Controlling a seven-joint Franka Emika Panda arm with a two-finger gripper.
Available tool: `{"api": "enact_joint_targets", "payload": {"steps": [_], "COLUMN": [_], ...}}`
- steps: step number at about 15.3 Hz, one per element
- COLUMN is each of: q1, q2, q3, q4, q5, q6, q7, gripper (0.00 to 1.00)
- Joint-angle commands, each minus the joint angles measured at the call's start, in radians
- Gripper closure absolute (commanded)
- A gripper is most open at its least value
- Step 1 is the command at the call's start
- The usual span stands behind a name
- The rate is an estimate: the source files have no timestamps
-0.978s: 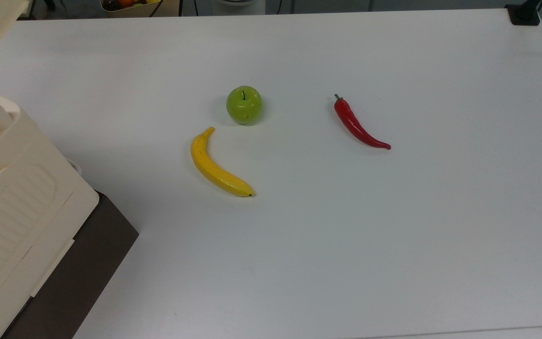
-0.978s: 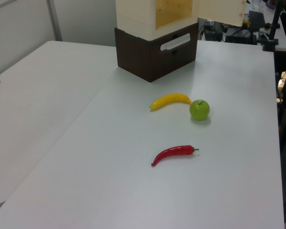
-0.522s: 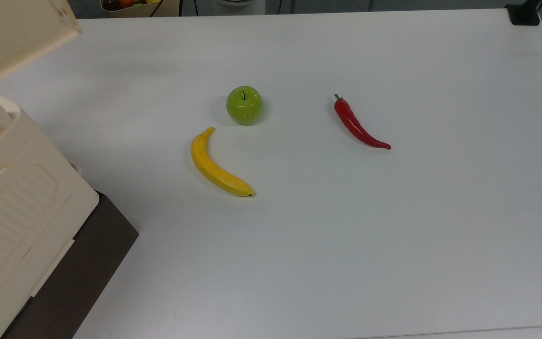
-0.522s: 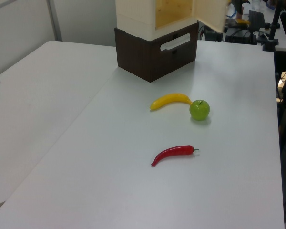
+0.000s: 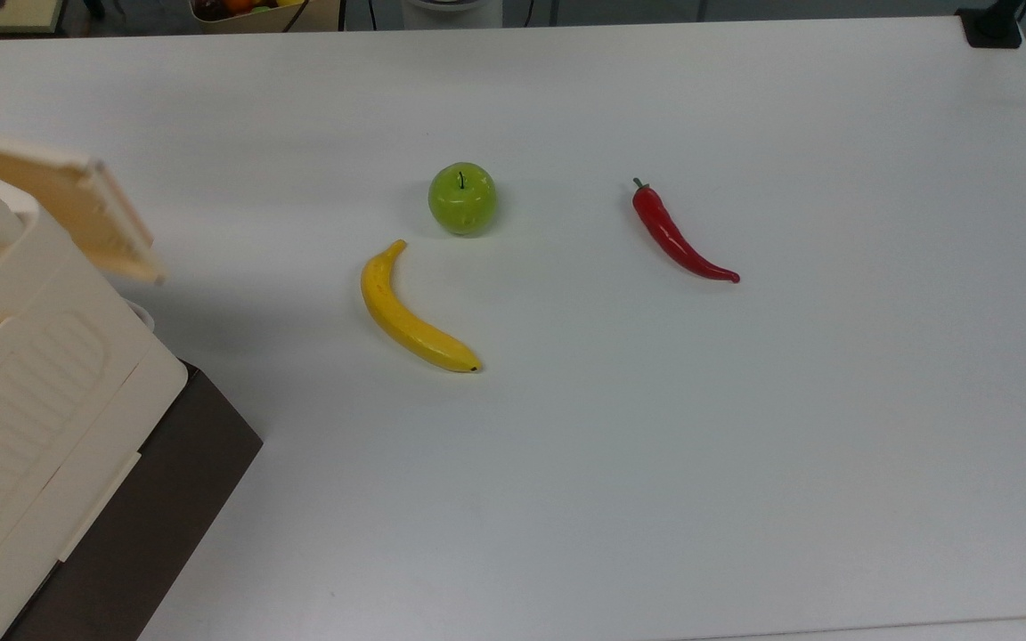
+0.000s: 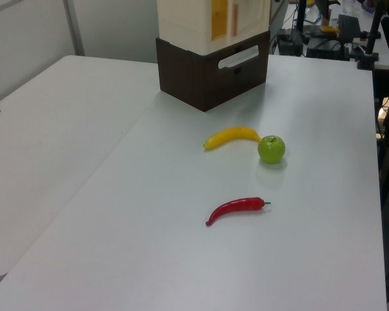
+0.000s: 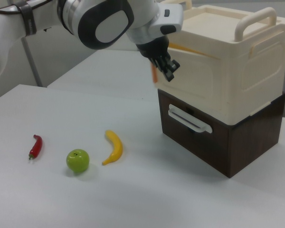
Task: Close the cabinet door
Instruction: 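Pull the gripper back away from the closed cabinet door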
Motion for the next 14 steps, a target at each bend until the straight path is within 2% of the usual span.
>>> {"api": "enact_joint_targets", "payload": {"steps": [1, 3, 8, 11, 14], "q1": [0.006, 0.006, 0.006, 0.055, 0.119], "q2": [0.021, 0.045, 0.09, 0.09, 0.05], "q3": [0.054, 0.074, 0.077, 0.078, 0.078], "q4": [-0.014, -0.016, -0.013, -0.022, -0.083], "q5": [0.018, 0.018, 0.02, 0.0, -0.016], "q6": [0.13, 0.216, 0.364, 0.353, 0.288], "q7": [0.032, 0.032, 0.033, 0.03, 0.03], "gripper": [1.0, 1.0, 1.0, 0.99, 0.99]}}
